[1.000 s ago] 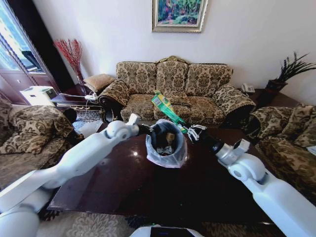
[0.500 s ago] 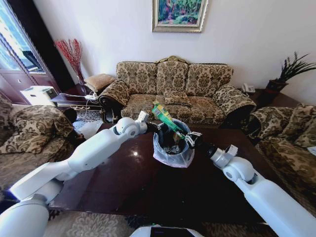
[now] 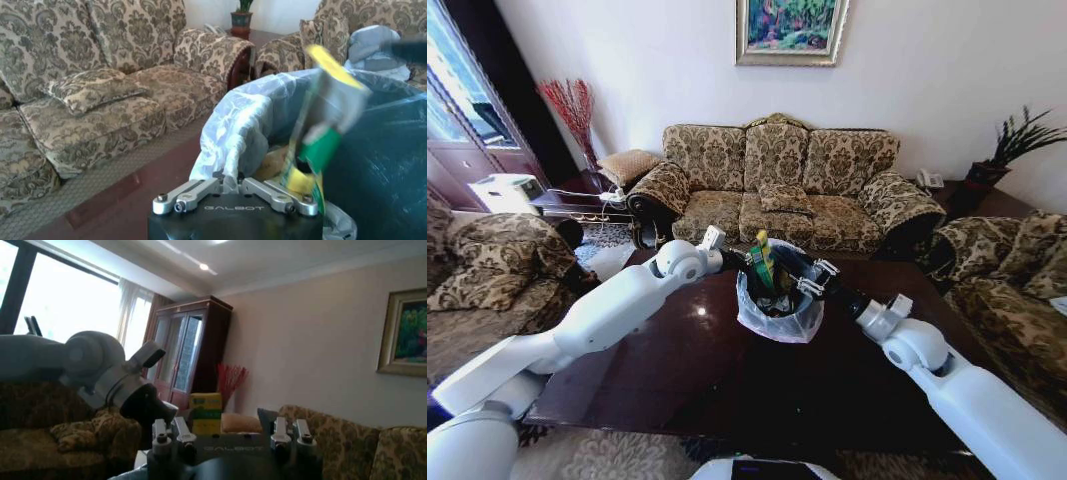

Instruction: Move to the front of the table and place the trash on the table into the trash bin.

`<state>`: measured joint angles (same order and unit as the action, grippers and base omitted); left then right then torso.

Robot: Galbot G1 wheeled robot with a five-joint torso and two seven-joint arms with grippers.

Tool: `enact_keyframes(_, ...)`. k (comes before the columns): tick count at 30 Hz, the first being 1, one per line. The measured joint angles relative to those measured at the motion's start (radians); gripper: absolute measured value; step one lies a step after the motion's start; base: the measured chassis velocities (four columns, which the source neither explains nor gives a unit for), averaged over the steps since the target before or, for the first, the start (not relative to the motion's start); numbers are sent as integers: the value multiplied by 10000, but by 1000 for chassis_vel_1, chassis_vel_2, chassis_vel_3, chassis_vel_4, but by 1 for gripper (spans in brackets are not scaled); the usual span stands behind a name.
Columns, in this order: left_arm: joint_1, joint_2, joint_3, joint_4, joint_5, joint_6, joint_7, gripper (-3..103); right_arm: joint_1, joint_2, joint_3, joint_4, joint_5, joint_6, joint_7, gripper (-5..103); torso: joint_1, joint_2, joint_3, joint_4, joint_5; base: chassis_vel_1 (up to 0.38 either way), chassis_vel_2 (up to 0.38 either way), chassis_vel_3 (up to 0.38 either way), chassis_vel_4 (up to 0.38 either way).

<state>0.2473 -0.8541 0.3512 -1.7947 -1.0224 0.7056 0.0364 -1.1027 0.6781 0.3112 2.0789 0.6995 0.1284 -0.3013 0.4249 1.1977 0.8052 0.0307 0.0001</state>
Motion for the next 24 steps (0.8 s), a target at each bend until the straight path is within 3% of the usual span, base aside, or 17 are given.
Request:
enact_keyframes(2, 23, 18, -41, -13, -8, 0, 0, 0, -1, -12, 79, 109, 111, -7, 151, 68, 0, 0, 0, 0, 0, 0, 0, 0, 0)
enact_keyframes(4, 139, 80, -214, -14, -14, 0, -41, 0, -5, -77, 413, 556, 513, -27, 965, 79, 0, 0, 0, 0, -1, 0, 0, 0, 0)
enact_keyframes(6, 193, 96, -291, 7, -13, 1, -87, 0, -12, -106, 515, 677, 664, -33, 1209, 79, 0, 0, 0, 0, -3, 0, 0, 0, 0)
enact_keyframes(9, 732, 308, -1253, 165, 464, 113, -503, 0, -20, -300, 1075, 1277, 1453, -190, 2472, 95, 0, 0, 0, -3, -6, 0, 0, 0, 0)
enact_keyframes(11, 815, 369, -1449, 198, 630, 157, -554, 0, -42, -320, 1201, 1318, 1542, -226, 2568, 95, 0, 0, 0, -1, -3, 0, 0, 0, 0)
enact_keyframes(13, 1105, 738, -2224, 245, 1240, 288, -652, 0, -283, -344, 1661, 1323, 1655, -290, 2728, 100, 0, 0, 0, 3, -3, 0, 0, 0, 0)
enact_keyframes(16, 1277, 1051, -2587, 75, 1303, 312, -636, 0, -371, -312, 1782, 1219, 1646, -290, 2781, 100, 1, 0, 0, 3, -7, 0, 0, 0, 0)
enact_keyframes(19, 2115, 2101, -3436, -760, 1172, 312, -426, 0, -414, -49, 1786, 1139, 1544, -488, 3077, 100, 2, 0, -1, 1, -3, 0, 0, 0, 0)
enact_keyframes(20, 2115, 2101, -3436, -760, 1172, 312, -426, 0, -414, -49, 1786, 1139, 1544, -488, 3077, 100, 2, 0, -1, 1, -3, 0, 0, 0, 0)
enact_keyframes(23, 3681, 2922, -4674, -1658, 1076, 312, -523, 0, -627, 438, 1843, 1394, 1106, -1547, 4167, 100, -2, 1, -2, 6, 2, 0, 0, 0, 0)
enact_keyframes(24, 3681, 2922, -4674, -1658, 1076, 312, -523, 0, -627, 438, 1843, 1394, 1106, -1547, 4167, 100, -2, 1, -2, 6, 2, 0, 0, 0, 0)
